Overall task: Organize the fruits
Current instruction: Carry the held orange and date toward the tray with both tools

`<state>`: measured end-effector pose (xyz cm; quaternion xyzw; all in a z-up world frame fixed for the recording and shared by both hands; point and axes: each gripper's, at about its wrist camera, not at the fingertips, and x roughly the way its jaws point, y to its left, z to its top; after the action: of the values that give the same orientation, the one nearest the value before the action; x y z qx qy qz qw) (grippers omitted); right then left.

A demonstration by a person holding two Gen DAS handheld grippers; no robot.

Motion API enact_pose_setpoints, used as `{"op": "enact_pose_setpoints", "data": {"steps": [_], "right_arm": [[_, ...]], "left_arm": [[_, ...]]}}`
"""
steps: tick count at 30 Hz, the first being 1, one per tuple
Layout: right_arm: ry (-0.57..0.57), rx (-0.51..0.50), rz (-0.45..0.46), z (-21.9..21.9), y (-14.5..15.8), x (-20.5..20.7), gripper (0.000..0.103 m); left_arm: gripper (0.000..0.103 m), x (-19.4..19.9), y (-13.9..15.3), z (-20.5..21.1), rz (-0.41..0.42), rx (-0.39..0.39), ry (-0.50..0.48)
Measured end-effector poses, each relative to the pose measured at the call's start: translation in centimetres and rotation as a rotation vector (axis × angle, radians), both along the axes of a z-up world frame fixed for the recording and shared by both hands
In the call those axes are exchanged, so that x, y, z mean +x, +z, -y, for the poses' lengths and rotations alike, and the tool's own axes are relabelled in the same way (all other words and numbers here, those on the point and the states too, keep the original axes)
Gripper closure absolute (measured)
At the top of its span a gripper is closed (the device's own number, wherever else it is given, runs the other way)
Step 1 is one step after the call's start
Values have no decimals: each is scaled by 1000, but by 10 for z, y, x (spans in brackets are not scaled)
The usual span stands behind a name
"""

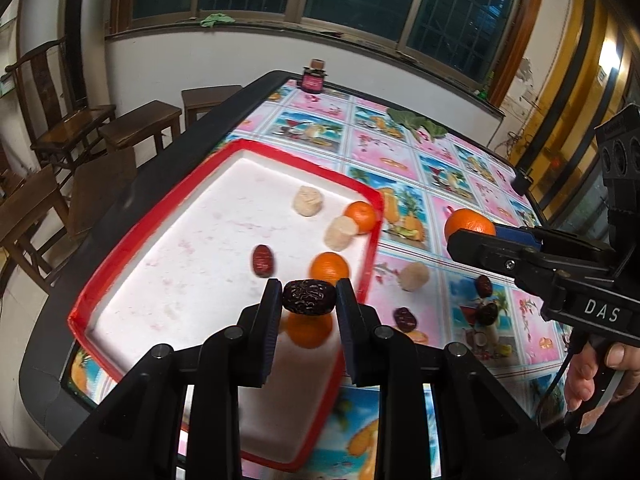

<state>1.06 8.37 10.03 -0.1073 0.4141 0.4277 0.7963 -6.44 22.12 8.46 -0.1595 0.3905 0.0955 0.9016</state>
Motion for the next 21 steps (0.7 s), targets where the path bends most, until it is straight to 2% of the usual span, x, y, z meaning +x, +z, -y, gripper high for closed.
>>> {"op": "enact_pose_setpoints", "data": {"steps": [10, 16, 21], "right_arm": [[56, 30, -45, -41, -6, 8, 68], [86, 40, -114, -73, -25, 23, 68], [71, -7, -127, -99, -50, 39, 68]], "left_arm": [[78, -8, -14, -38, -15, -23, 67], [78, -6, -29, -53, -42, -45, 94], [78, -4, -40, -58, -63, -53, 97]]}}
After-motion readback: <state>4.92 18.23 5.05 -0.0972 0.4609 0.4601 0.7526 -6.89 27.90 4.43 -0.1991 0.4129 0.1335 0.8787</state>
